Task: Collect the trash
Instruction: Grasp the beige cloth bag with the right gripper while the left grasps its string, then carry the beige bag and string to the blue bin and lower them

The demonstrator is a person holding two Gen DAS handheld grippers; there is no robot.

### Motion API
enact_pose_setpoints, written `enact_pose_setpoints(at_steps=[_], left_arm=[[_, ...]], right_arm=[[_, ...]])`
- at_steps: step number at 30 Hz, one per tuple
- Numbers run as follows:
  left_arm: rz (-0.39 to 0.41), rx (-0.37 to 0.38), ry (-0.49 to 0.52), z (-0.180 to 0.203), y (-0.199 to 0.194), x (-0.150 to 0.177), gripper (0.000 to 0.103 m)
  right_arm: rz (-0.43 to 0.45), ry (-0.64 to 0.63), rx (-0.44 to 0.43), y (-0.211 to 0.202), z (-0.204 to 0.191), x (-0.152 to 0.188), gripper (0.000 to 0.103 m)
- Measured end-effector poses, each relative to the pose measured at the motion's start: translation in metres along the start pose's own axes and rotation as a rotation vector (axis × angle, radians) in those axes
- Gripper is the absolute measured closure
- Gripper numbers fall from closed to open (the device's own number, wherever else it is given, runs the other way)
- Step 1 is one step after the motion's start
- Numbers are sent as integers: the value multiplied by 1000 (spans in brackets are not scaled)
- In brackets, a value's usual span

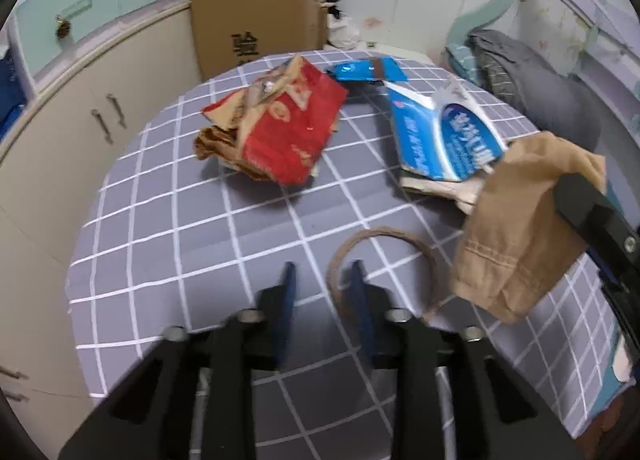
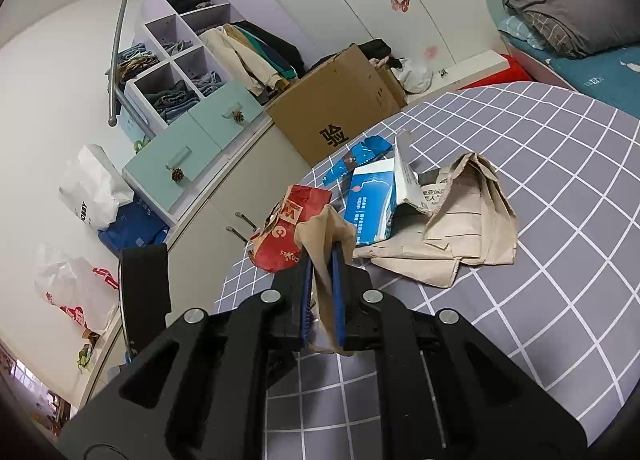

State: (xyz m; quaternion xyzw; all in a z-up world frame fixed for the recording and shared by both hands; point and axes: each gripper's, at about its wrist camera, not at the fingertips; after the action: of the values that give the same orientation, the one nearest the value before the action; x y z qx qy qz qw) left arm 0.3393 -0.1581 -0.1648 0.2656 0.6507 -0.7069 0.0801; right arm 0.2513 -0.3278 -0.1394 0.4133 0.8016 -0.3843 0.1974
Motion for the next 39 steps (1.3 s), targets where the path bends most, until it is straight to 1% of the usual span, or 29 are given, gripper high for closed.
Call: enact_pose_setpoints(at_steps=[1, 4, 7, 12, 15, 18, 19, 21, 24, 25, 27, 29, 31, 33, 34, 36, 39], left_arm=[[3, -14, 0, -1, 0, 0, 100], [8, 22, -30, -10, -2, 1, 101], [38, 33, -68, -23, -10, 6, 101], [103, 27, -134, -55, -38, 21, 101], [141, 17, -197, -89, -59, 38, 101], [170, 25, -255, -121, -77, 53, 101], [185, 30, -285, -138, -86, 64, 101], [200, 27, -322, -160, -96, 76, 101], [225, 10, -391, -200, -112, 104, 101], [231, 4, -421, -217, -116, 117, 101], [234, -22, -469, -241, -119, 135, 101], [230, -75, -513, -267, -119, 158, 101], [201, -97, -567, -296, -113, 181, 101], [174, -113, -614, -315, -105, 198, 101], [155, -137, -640, -328, -98, 209, 101], [127, -158, -684, -346, -87, 223, 101], [87, -180, -747, -374, -69, 243, 101]], right_arm=[[-2, 1, 1, 0, 1, 0, 93], [-11, 0, -1, 2, 1, 1, 93], [-19, -9, -4, 3, -4, 2, 93], [-32, -33, -13, 5, -21, 8, 93], [-50, -53, -31, 11, -38, 15, 93], [-81, -91, -54, 20, -65, 27, 93], [-92, -104, -61, 23, -73, 32, 93], [-120, -140, -78, 32, -95, 44, 93], [-180, -199, -119, 48, -130, 68, 93], [-209, -229, -139, 57, -147, 81, 93], [-246, -266, -164, 67, -167, 98, 93], [-301, -313, -194, 84, -194, 124, 93], [-341, -351, -211, 99, -214, 146, 93], [-382, -384, -218, 114, -231, 168, 93], [-409, -400, -220, 125, -239, 181, 93], [-458, -429, -211, 146, -250, 205, 93], [-511, -459, -190, 173, -260, 232, 93]])
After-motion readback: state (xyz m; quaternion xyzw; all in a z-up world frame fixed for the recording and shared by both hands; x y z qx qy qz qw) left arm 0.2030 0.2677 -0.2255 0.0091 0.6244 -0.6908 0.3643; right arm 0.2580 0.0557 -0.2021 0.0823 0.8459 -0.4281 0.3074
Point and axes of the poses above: each gripper's, at about its wrist camera, not at the fingertips, and y roughly the way its jaws point, z to its right, x to its underside, and after that the axes turned 6 degrees about -z, right-handed
